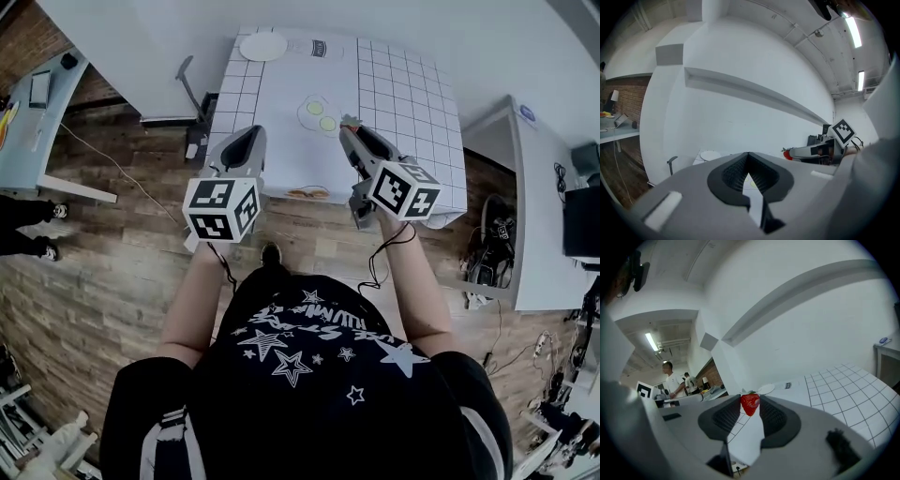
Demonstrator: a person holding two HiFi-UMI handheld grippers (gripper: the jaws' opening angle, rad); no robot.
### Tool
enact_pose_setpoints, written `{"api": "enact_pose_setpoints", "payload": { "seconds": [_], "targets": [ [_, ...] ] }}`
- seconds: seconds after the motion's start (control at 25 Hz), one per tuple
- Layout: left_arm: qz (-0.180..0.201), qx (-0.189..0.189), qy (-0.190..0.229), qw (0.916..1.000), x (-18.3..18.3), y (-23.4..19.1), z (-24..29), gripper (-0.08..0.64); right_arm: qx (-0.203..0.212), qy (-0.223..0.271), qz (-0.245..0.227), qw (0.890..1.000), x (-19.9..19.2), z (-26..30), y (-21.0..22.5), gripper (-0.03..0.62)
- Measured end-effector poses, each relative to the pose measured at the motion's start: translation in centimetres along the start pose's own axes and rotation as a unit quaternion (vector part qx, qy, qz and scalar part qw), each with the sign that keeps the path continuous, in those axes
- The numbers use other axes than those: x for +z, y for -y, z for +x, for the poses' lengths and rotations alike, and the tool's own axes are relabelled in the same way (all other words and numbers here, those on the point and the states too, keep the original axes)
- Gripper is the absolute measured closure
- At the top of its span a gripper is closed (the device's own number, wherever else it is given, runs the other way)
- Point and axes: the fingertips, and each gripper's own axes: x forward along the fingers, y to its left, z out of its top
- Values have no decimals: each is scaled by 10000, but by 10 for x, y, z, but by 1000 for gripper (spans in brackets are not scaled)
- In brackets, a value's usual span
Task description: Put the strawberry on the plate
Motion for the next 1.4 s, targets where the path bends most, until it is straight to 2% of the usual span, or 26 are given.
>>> {"api": "enact_pose_setpoints", "payload": {
  "seconds": [0.44,0.72,0.92,1.2,1.4],
  "targets": [
    [-184,-184,-12,9997,7,-76,26,551,-213,-161,-31,9996,-2,77,-17,456],
    [-305,-147,-12,9994,3,-96,33,551,-288,-185,15,9994,-2,92,-14,456],
    [-302,-48,50,9995,11,-106,41,552,-201,-50,18,9998,15,110,-9,457],
    [-267,276,99,9992,41,-148,90,551,156,-74,-13,9998,57,185,12,456],
    [-124,369,186,9991,52,-150,108,552,297,-12,-17,9996,70,202,26,456]
  ]
}}
